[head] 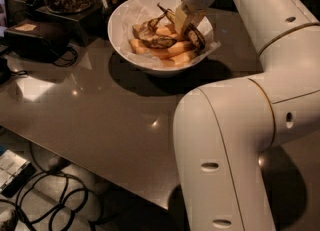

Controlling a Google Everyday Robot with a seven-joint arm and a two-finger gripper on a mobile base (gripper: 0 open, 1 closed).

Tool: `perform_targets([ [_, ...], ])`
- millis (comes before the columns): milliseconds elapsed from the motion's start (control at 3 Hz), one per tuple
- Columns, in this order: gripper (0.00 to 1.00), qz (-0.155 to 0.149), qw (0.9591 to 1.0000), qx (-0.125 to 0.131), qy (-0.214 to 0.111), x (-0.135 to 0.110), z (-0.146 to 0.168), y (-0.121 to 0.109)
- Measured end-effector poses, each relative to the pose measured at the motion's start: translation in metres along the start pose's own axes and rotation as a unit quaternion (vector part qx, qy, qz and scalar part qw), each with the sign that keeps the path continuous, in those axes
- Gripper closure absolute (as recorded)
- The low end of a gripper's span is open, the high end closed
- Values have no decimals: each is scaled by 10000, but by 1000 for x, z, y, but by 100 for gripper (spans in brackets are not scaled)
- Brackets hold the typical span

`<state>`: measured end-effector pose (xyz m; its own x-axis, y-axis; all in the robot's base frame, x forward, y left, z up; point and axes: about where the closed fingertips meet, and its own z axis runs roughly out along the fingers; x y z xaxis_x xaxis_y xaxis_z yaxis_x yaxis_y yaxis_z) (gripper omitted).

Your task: Pick banana from white bowl

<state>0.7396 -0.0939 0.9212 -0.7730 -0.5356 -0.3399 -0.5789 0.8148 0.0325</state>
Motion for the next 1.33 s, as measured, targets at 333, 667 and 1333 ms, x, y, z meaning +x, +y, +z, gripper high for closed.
perform_targets([
  [333, 100, -183, 9996, 69, -215, 0, -24, 6],
  [667, 100, -391, 9986, 94, -347, 4, -43, 17],
  [1333, 100, -935, 9949, 349, -138, 3, -49, 36],
])
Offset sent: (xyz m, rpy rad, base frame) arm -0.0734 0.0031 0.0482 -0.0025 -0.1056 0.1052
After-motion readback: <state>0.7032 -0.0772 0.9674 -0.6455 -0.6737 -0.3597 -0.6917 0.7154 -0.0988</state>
